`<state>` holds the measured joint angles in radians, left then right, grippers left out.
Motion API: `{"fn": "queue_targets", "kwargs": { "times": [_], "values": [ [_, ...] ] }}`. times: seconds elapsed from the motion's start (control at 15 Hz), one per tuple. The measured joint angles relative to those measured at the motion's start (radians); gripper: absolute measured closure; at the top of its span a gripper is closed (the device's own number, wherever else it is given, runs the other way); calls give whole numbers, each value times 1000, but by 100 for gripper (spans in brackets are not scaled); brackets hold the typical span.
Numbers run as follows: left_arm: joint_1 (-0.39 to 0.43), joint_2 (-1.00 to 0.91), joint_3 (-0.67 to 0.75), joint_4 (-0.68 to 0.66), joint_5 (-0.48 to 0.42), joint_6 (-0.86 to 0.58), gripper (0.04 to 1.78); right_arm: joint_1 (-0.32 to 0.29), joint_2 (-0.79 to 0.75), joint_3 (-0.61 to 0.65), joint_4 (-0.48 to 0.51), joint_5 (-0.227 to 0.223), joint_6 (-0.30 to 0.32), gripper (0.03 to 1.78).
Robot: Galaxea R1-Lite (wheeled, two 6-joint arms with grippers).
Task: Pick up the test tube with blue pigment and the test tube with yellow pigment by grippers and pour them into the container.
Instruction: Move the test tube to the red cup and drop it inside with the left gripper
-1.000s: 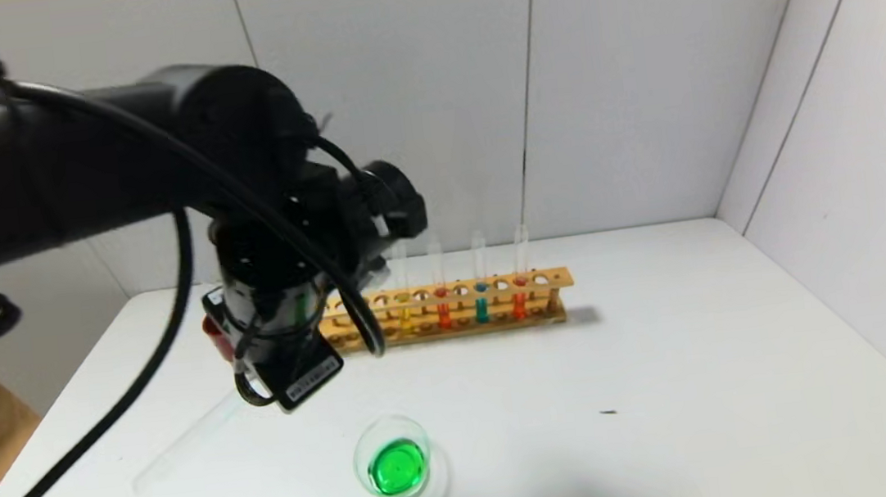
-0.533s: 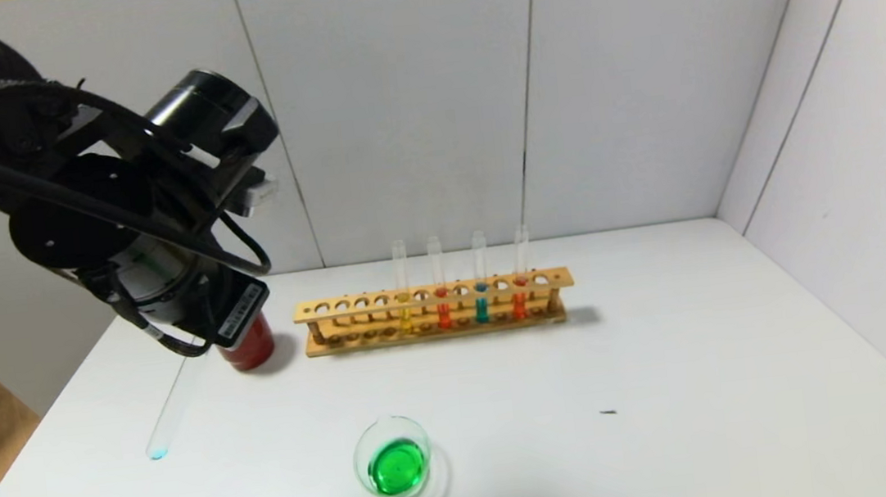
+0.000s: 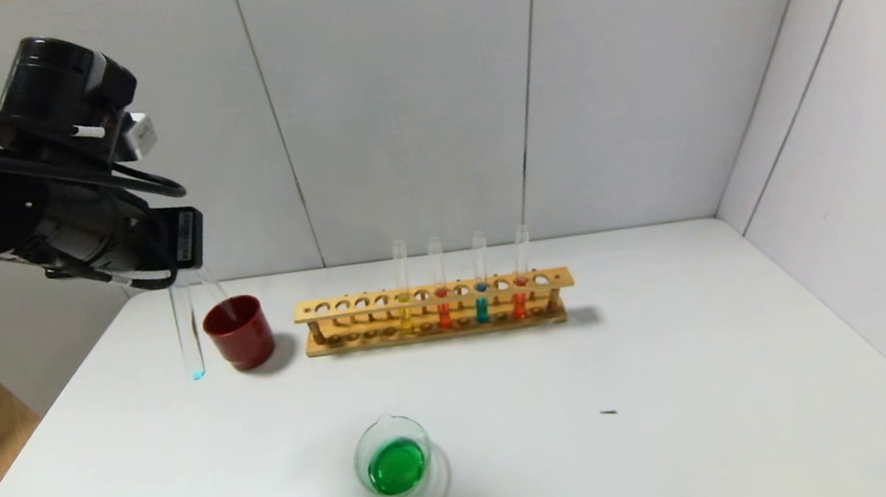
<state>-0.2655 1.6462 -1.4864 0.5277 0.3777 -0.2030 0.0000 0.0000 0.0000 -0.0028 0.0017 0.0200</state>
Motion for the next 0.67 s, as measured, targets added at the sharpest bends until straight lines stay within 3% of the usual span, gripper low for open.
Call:
{"fn": "queue_targets", "kwargs": {
  "times": [0.47,0.67],
  "values": [
    [152,129,-3,-243,-4,-189,153,0,0,0,0,0,0,10],
    [178,192,-4,-272,0,-224,153,0,0,0,0,0,0,10]
  ]
}}
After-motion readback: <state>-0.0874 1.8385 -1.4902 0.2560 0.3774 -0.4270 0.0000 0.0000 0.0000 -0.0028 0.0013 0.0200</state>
